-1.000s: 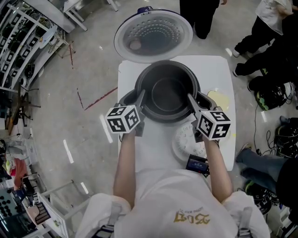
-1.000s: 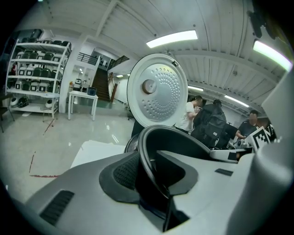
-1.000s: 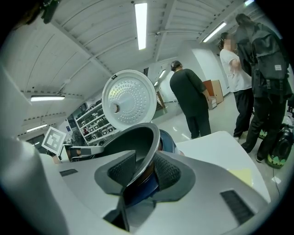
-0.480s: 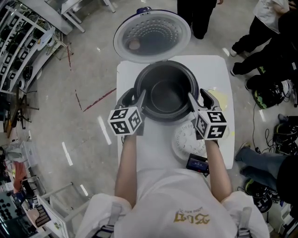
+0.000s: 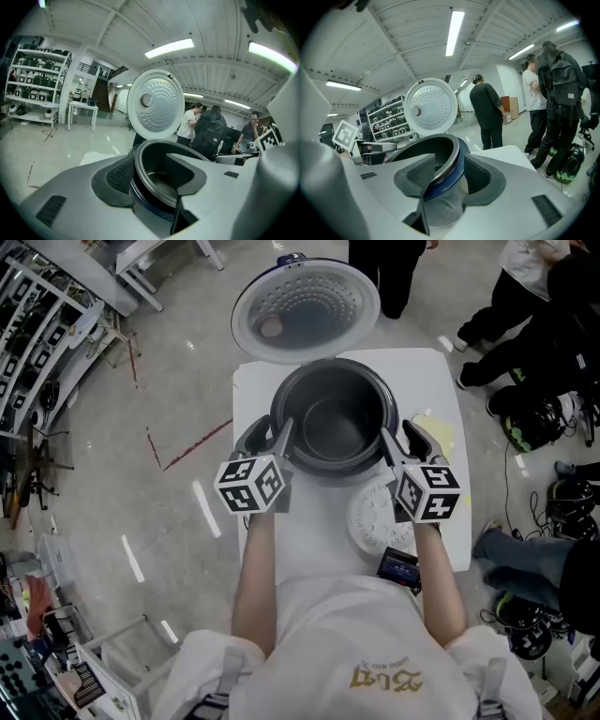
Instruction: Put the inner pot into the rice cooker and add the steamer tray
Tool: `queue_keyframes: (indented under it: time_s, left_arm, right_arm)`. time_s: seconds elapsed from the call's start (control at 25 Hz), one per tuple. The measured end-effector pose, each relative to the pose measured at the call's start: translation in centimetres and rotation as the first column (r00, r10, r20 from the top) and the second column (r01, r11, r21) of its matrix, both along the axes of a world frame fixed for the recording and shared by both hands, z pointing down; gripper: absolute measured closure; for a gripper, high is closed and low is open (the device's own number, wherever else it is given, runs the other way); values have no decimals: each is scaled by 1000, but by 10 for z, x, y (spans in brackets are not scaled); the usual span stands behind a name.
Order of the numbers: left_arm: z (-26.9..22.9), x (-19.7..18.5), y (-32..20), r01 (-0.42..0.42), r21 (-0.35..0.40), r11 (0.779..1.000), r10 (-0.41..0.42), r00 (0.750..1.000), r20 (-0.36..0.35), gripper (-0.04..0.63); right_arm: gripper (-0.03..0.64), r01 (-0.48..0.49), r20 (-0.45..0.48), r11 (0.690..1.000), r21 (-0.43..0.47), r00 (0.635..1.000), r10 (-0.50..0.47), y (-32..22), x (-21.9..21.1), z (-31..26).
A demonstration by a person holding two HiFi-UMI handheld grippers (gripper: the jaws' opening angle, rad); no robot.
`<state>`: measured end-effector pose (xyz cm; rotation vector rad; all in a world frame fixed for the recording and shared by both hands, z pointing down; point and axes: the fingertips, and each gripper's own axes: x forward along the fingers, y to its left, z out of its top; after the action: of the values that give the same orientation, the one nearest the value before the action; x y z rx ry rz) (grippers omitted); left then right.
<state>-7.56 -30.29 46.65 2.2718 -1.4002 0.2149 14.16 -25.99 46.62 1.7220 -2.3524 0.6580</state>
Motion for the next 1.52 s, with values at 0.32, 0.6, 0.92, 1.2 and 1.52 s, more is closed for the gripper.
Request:
queue_keyframes:
  time_s: [0.32, 0.6, 0.92, 1.2, 1.52]
  left_arm:
    - [0, 0, 35, -74, -12, 997, 73, 996, -56, 382]
    - [6, 7, 72, -160, -30, 987, 157, 984, -80, 385]
    - [19, 6, 106, -223, -65, 973, 214, 968, -128, 382]
    - [46, -3, 145, -298, -147, 943, 268, 944, -195, 382]
    - [64, 21, 178, -421, -170, 891, 390, 901, -191, 396]
  right_arm:
    - [428, -93, 21, 995, -27, 995, 94, 39, 9, 4]
    - [425, -168, 19, 985, -46, 985, 169, 84, 10, 9]
    - [419, -228, 31, 970, -89, 972, 231, 133, 3, 22]
    - [416, -304, 28, 941, -146, 950, 311, 188, -13, 42]
    - [411, -399, 10, 897, -188, 913, 408, 244, -6, 56]
